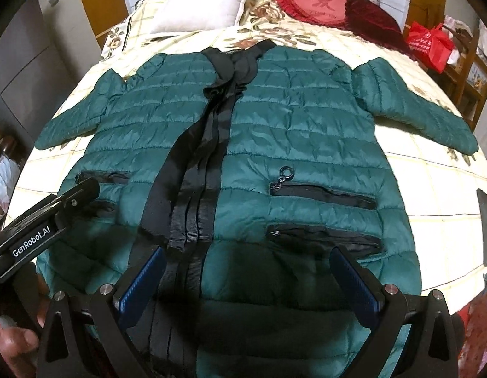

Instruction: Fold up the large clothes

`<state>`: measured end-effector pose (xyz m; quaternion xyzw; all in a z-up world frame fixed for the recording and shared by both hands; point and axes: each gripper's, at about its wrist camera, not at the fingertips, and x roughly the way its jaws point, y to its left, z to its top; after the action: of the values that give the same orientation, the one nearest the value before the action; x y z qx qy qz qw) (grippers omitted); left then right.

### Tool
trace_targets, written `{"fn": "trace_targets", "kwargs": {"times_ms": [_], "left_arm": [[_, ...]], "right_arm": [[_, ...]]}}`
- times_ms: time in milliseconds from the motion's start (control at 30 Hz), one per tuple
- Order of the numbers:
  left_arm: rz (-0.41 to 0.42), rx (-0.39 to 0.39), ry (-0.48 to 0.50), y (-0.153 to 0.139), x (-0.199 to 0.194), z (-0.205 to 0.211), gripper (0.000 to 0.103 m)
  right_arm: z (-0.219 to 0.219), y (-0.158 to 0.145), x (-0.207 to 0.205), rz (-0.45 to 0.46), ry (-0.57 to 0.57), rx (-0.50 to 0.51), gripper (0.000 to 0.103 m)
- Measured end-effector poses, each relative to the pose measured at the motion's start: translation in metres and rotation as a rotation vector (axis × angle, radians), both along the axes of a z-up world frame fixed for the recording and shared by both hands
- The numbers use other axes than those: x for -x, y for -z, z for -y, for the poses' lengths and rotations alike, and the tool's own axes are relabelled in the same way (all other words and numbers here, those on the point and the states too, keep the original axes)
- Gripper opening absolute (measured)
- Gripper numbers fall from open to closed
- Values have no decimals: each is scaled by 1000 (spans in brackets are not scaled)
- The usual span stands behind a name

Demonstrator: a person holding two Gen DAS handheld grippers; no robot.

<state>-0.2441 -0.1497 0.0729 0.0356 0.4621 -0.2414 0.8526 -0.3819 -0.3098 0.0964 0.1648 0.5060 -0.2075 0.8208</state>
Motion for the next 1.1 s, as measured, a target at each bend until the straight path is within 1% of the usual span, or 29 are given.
{"fn": "trace_targets", "kwargs": {"times_ms": [133, 200, 400, 533, 600, 733, 867, 1033, 1100], "left_arm": [[-6, -5, -6, 2, -1, -2, 102], [-7, -8, -8, 3, -1, -2, 102], [-17, -9, -10, 5, -6, -4, 102], [-4, 3, -21, -3, -14, -10, 102], [1, 18, -35, -8, -24, -19, 102], [16, 16, -84, -15, -43, -36, 102], [-23, 10, -109, -14, -68, -50, 102], [-34, 14, -198, -14, -106, -78, 102], [-35, 16, -252, -11, -125, -95, 102]], "right_arm": [[4, 7, -6, -37, 4, -29, 103], [6, 8, -6, -37, 9, -36, 103], [8, 10, -10, -47, 11, -17, 103], [10, 12, -17, -57, -5, -21, 103], [11, 12, -23, -64, -14, -10, 103], [14, 10, -36, -50, -35, 11, 103], [15, 12, -53, -50, -57, 21, 103], [20, 14, -72, -27, -66, 8, 103], [21, 14, -79, -15, -71, -4, 103]]}}
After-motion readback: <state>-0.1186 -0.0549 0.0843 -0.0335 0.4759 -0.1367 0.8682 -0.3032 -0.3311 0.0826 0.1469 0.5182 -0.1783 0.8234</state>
